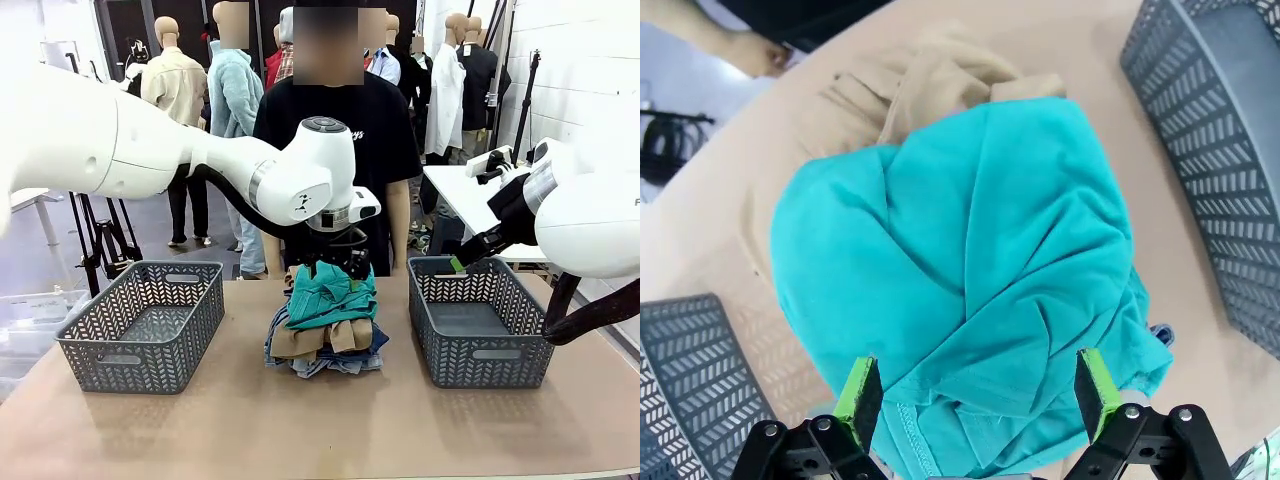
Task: Sort the tops and bottoms.
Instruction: Lift clothes from the center of the table with your left hand.
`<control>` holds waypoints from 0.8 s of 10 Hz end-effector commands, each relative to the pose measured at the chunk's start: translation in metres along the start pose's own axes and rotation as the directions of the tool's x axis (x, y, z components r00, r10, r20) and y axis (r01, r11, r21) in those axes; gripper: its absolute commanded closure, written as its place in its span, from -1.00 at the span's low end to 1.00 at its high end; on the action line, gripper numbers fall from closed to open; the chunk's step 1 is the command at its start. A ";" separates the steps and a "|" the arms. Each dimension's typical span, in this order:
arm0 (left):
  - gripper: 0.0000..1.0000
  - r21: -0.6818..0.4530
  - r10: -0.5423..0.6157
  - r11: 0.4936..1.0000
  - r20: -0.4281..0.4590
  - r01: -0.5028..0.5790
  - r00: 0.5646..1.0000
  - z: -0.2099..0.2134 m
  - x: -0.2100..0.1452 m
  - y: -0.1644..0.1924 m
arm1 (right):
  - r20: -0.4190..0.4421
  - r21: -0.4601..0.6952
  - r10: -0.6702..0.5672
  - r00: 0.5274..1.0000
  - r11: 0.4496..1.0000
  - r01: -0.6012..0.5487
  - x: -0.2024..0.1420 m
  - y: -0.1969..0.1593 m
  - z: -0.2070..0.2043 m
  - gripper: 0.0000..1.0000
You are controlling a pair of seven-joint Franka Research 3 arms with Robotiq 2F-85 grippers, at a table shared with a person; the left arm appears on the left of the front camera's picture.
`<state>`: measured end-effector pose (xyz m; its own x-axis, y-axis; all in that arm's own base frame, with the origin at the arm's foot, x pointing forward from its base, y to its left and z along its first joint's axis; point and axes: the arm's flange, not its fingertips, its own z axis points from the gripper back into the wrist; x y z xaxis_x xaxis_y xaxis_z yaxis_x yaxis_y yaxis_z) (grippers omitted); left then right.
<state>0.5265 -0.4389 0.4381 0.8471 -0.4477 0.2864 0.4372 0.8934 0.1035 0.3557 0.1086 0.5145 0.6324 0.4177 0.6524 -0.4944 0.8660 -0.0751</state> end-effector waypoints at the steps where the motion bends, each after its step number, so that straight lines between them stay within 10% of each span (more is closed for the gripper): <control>1: -1.00 0.000 0.040 0.999 -0.008 -0.040 0.999 0.004 0.003 -0.006 | 0.001 0.008 -0.002 1.000 1.000 0.002 0.000 -0.001 -0.003 -1.00; 5: -1.00 0.020 0.000 1.000 0.012 0.000 1.000 -0.009 0.000 -0.010 | 0.001 0.008 -0.002 1.000 1.000 0.002 0.000 -0.001 -0.003 -1.00; 8: 0.06 0.000 -0.003 1.000 0.006 0.003 1.000 -0.010 -0.001 -0.008 | 0.001 0.008 -0.002 1.000 1.000 0.002 0.000 -0.001 -0.003 -1.00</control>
<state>0.5237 -0.4483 0.4284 0.8480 -0.4497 0.2805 0.4389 0.8925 0.1040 0.3557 0.1085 0.5145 0.6325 0.4176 0.6524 -0.4943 0.8660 -0.0751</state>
